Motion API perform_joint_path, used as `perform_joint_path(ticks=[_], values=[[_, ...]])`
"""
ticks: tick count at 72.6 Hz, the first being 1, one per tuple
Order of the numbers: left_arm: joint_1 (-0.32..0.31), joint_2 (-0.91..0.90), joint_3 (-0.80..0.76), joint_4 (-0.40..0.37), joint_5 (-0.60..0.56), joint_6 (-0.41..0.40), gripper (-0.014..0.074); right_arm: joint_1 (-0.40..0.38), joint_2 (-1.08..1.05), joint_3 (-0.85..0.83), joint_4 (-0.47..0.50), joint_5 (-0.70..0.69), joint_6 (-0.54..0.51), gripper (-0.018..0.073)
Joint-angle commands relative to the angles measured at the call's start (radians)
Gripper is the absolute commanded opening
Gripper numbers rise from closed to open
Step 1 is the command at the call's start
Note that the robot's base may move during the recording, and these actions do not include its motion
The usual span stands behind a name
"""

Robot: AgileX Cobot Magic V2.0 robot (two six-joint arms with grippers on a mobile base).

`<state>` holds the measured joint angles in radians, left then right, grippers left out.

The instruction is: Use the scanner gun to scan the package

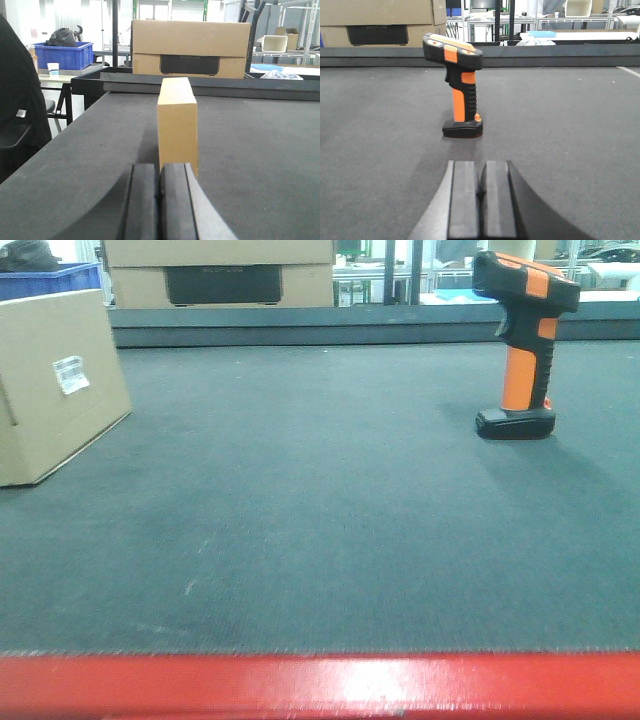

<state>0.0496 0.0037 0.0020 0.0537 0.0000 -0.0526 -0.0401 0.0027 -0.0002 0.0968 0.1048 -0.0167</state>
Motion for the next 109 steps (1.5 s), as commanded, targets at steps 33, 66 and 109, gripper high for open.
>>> perform_joint_path(ticks=[33,66,109], values=[[0.0,-0.004,-0.002,0.003,-0.017,0.0,-0.0111,-0.005,-0.003,0.0,0.003,-0.017,-0.003,-0.0168],[0.0,-0.004,-0.002,0.003,-0.017,0.0,-0.0111,-0.005,-0.003,0.0,0.003,-0.017,-0.003,-0.0168],[0.0,0.004,-0.089,0.001,0.12,0.0,-0.0111,-0.005,-0.003,0.0,0.003,-0.017,-0.003,-0.0168]])
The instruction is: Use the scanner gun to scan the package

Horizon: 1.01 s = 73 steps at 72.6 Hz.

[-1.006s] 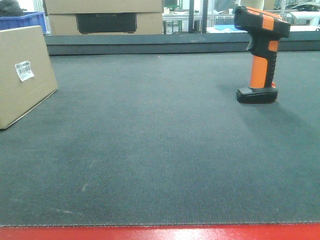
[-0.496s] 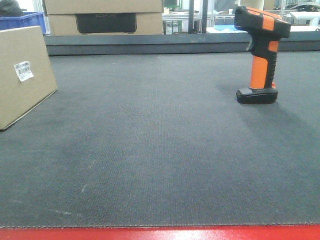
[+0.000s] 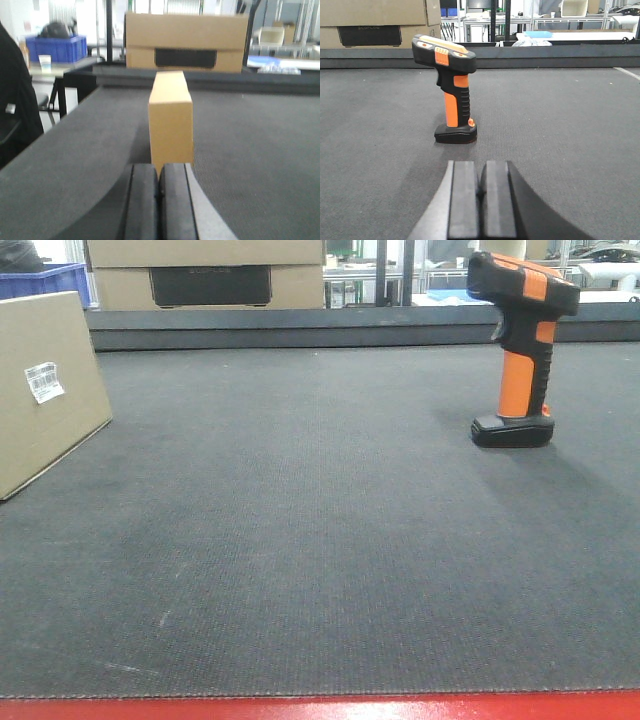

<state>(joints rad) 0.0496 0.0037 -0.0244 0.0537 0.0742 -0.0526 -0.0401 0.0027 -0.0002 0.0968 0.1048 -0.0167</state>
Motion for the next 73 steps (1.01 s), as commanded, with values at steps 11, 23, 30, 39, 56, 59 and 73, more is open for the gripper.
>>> perform_joint_path(ticks=[11,23,30,39,56,59,73], values=[[0.0,0.138,-0.181,0.001,0.159,0.0,-0.0111,-0.005,-0.003,0.0,0.003,-0.017,-0.003,-0.0168],[0.0,0.375,-0.324,0.001,0.217,0.0,-0.0111,-0.005,-0.003,0.0,0.003,-0.017,-0.003,-0.0168],[0.0,0.531,-0.432,0.012,0.278,0.0,-0.0111,-0.005,-0.003,0.0,0.003,-0.017,-0.003,-0.0168],[0.0,0.735,-0.592,0.014,0.366,0.0,-0.0111,-0.005,-0.003,0.0,0.003,-0.017,-0.003,-0.0168],[-0.002,0.984,-0.794,0.01,0.375,0.0,-0.0111,-0.005,-0.003,0.0,0.003,-0.017,-0.003,-0.0168],[-0.002,1.004,-0.824,0.01,0.398,0.0,-0.0111,-0.005,-0.003,0.0,0.003,-0.017,-0.003,-0.0168],[-0.002,1.129,-1.056,0.008,0.618,0.0,-0.0111,-0.005,-0.003,0.0,0.003,-0.017,-0.003,-0.0168]])
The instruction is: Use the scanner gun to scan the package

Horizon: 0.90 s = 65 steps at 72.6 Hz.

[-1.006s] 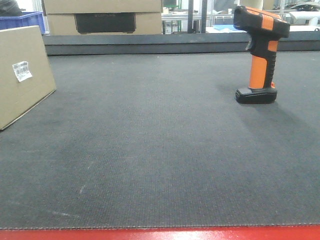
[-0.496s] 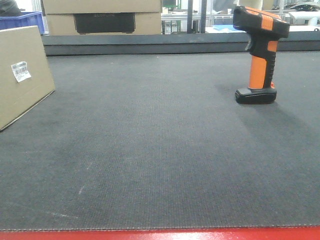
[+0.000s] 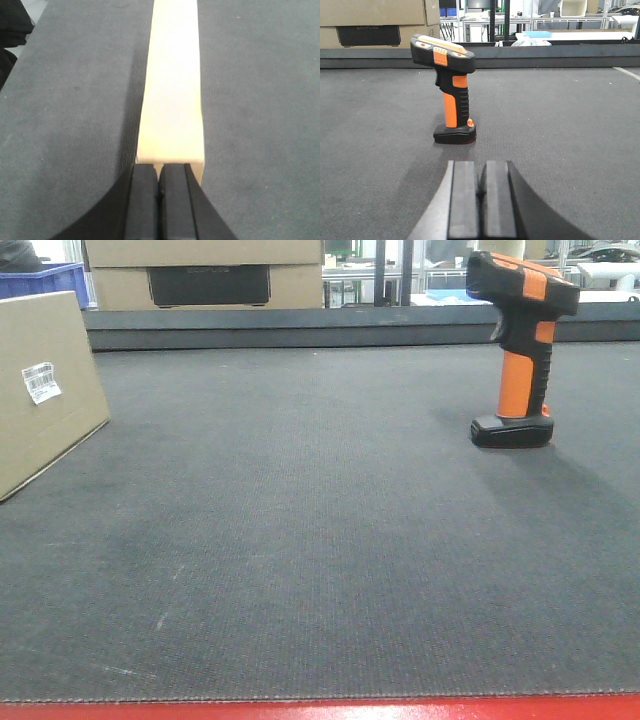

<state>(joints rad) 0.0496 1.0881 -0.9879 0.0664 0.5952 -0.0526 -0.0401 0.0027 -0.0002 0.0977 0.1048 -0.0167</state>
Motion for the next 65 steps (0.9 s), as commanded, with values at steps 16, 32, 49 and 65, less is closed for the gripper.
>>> perform_joint_path(ticks=[16,32,49,65], values=[[-0.002,0.298,-0.401,-0.023,0.38,0.0,-0.0111,-0.005,-0.003,0.0,0.003,-0.017,-0.003,-0.0168],[-0.002,0.482,-0.593,-0.141,0.467,0.053,-0.0111,-0.005,-0.003,0.0,0.003,-0.017,-0.003,-0.0168],[-0.002,0.561,-0.619,-0.198,0.447,0.08,-0.0111,-0.005,-0.003,0.0,0.003,-0.017,-0.003,-0.0168],[-0.002,0.561,-0.621,-0.169,0.423,0.08,-0.0111,-0.005,-0.003,0.0,0.003,-0.017,-0.003,-0.0168]])
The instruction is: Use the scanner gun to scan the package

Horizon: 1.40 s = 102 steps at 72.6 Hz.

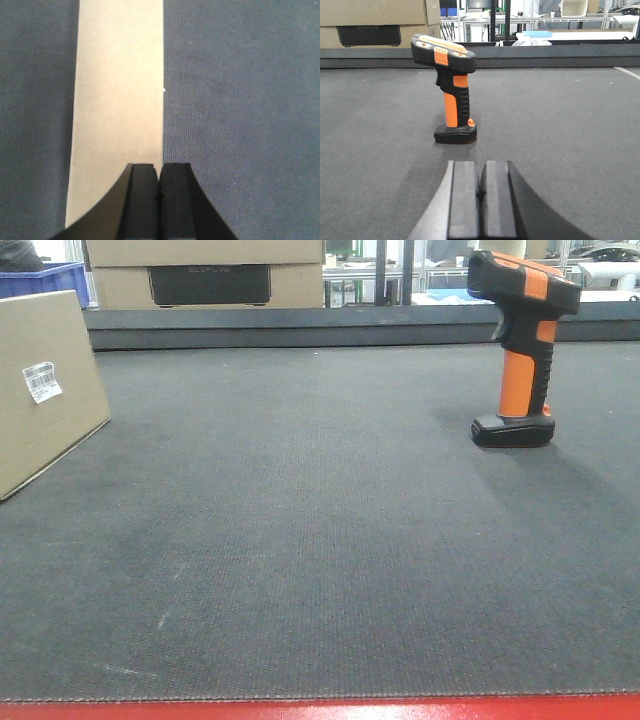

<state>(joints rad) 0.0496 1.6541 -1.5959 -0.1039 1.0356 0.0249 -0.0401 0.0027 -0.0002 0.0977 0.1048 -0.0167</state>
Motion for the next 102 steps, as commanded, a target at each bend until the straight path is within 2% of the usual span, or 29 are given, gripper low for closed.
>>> perform_joint_path(ticks=[1,15,22,27,31,37,44,50,77,82,89,94,99,102], values=[[-0.002,-0.005,-0.013,0.001,-0.017,0.002,-0.0111,-0.005,-0.003,0.0,0.003,-0.017,-0.003,-0.0168],[-0.002,-0.005,-0.013,0.084,-0.032,0.0,-0.0085,-0.005,-0.003,0.0,0.003,-0.017,-0.003,-0.0168],[-0.002,-0.005,-0.013,0.104,-0.036,-0.001,0.005,-0.005,-0.003,0.0,0.003,-0.017,-0.003,-0.0168],[-0.002,-0.005,-0.013,0.104,-0.04,-0.001,0.0183,-0.005,-0.003,0.0,0.003,-0.017,-0.003,-0.0168],[-0.002,-0.005,-0.013,0.104,-0.044,-0.004,0.0323,-0.005,-0.003,0.0,0.003,-0.017,-0.003,-0.0168],[-0.002,-0.001,-0.013,0.104,-0.053,-0.004,0.0468,-0.005,-0.003,0.0,0.003,-0.017,-0.003,-0.0168],[-0.002,0.02,-0.013,0.104,-0.061,-0.008,0.0566,-0.005,-0.003,0.0,0.003,-0.017,-0.003,-0.0168],[-0.002,0.048,-0.013,0.104,-0.055,-0.008,0.0592,-0.005,-0.003,0.0,0.003,-0.017,-0.003,-0.0168],[-0.002,0.139,-0.011,0.087,-0.021,-0.008,0.0589,-0.005,-0.003,0.0,0.003,-0.017,-0.003,-0.0168],[-0.002,0.142,-0.011,0.087,-0.001,-0.008,0.0557,-0.005,-0.003,0.0,0.003,-0.017,-0.003,-0.0168],[-0.002,0.142,-0.012,0.087,-0.001,-0.008,0.0391,-0.005,-0.003,0.0,0.003,-0.017,-0.003,-0.0168],[-0.002,0.142,-0.012,0.085,-0.003,-0.008,0.021,-0.005,-0.003,0.0,0.003,-0.017,-0.003,-0.0168],[-0.002,0.14,-0.012,0.064,-0.003,-0.008,-0.0034,-0.005,-0.003,0.0,0.003,-0.017,-0.003,-0.0168],[-0.002,0.138,-0.012,0.039,-0.003,-0.008,-0.0109,-0.005,-0.003,0.0,0.003,-0.017,-0.003,-0.0168]])
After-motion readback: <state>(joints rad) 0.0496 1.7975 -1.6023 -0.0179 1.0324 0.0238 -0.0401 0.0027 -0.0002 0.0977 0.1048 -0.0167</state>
